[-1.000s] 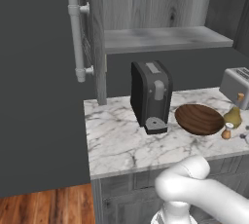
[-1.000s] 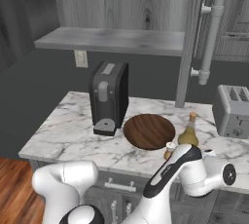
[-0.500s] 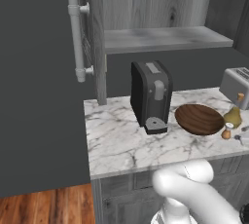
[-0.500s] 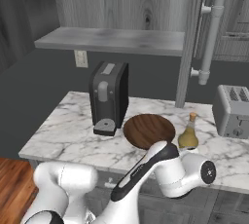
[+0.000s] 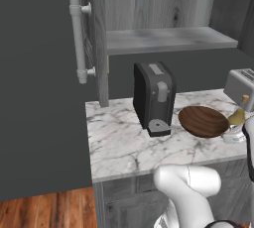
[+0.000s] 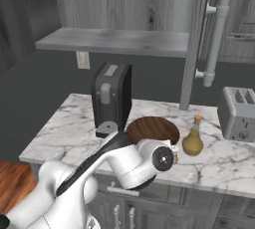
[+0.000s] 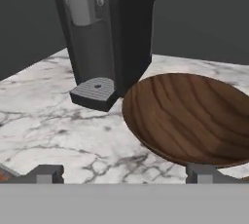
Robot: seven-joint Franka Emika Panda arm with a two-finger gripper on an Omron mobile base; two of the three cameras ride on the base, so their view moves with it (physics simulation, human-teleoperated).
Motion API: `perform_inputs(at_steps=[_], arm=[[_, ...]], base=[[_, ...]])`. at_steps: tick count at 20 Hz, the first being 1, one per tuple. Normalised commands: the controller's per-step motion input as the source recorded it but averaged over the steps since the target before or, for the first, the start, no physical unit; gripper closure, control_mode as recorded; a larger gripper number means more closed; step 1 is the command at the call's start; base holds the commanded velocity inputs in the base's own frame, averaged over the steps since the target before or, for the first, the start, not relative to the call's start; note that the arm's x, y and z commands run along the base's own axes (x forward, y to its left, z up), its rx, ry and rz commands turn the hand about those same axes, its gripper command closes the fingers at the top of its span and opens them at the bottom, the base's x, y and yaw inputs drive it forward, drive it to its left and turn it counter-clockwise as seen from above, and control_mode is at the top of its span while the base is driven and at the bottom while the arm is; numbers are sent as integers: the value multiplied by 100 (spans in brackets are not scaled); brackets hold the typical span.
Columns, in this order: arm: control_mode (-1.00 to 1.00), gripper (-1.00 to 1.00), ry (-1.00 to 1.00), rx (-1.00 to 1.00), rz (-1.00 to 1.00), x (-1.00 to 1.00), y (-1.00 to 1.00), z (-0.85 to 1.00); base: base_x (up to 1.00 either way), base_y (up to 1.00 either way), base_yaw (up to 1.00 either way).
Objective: Retrieve the bottle and the shaker from the cabinet and place them next to the mixing bowl on the counter. Then add garlic from the fridge to the mixing bowl.
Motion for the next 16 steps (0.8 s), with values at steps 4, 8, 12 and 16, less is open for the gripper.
perform_inputs(at_steps=[4,8,12,16], arm=[[-100,-100,32,-2,-7,0,25,71],[-100,-100,35,-1,-1,-2,21,33],[-100,-100,29,-1,0,0,33,5],[-100,-100,9,0,0,0,32,0]], base=[[0,0,0],[0,0,0],[0,0,0],[0,0,0]])
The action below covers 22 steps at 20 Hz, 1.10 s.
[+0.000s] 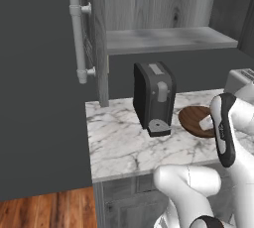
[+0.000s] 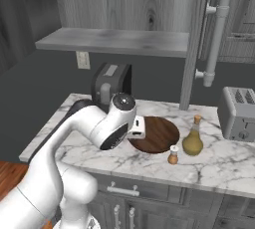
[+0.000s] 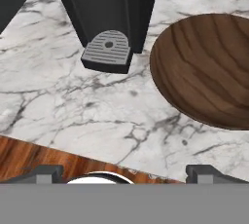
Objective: Retrieve the bottle and the shaker from the cabinet and place them next to the mixing bowl on the counter. Then add garlic from the fridge to the mixing bowl.
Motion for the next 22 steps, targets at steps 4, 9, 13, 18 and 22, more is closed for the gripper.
perform_inputs(at_steps=[4,9,13,18,22], arm=[[-100,-100,-23,1,-7,4,42,0],[-100,-100,-37,0,-4,8,41,0],[-100,-100,-17,-6,-12,16,23,0],[-100,-100,8,-10,-15,26,9,33],[-100,-100,10,-10,-9,17,14,24]], base=[[0,0,0],[0,0,0],[0,0,0],[0,0,0],[0,0,0]])
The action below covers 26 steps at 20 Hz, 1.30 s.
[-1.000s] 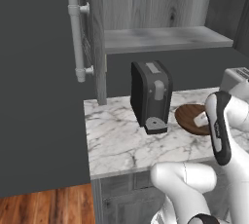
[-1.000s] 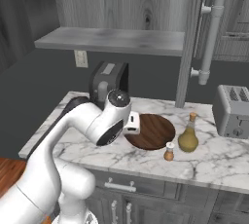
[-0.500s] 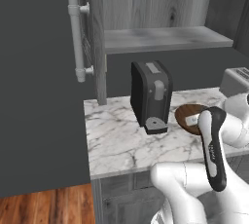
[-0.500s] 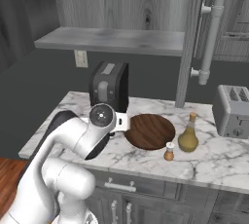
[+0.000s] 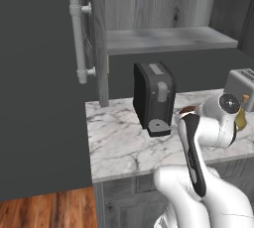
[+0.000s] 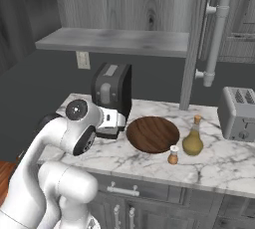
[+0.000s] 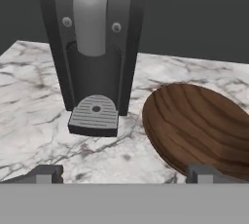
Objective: Retrieve the bottle and the shaker from the cabinet and place them next to the mixing bowl on the counter. Then add garlic from the fridge to the mixing bowl.
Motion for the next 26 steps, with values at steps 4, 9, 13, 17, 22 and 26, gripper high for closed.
perform_inputs(at_steps=[4,9,13,17,22,26], arm=[[-100,-100,-3,-3,-1,3,18,0],[-100,-100,-11,0,0,0,34,2],[-100,-100,-12,0,0,-3,36,30],[-100,-100,-8,0,-4,-2,21,39],[-100,-100,-4,0,-7,-13,4,36],[-100,-100,-9,3,0,-67,0,21]], base=[[0,0,0],[0,0,0],[0,0,0],[0,0,0],[0,0,0],[0,0,0]])
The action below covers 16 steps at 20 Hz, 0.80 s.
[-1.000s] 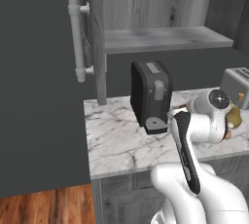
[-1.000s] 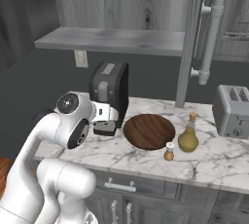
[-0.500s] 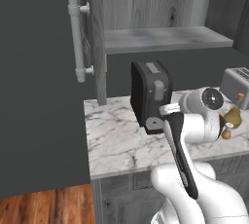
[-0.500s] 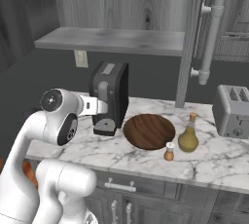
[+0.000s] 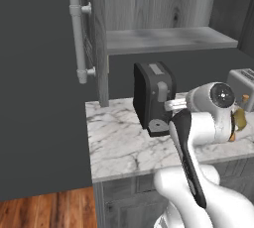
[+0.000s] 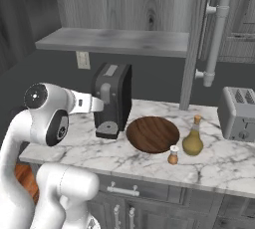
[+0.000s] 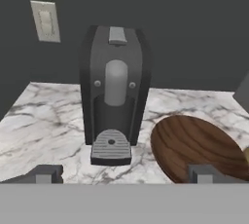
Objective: Retrieve the bottle and the shaker from the cabinet and place them next to the mixing bowl on the counter. Then add garlic from the fridge to the mixing bowl.
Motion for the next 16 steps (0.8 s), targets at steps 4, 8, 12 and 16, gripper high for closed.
perform_inputs(at_steps=[4,8,12,16], arm=[[-100,-100,-8,4,0,-81,0,16],[-100,-100,-6,4,0,-83,0,11],[-100,-100,-1,0,0,-48,0,-3],[-100,-100,0,0,0,-43,0,-8]], base=[[0,0,0],[0,0,0],[0,0,0],[0,0,0]])
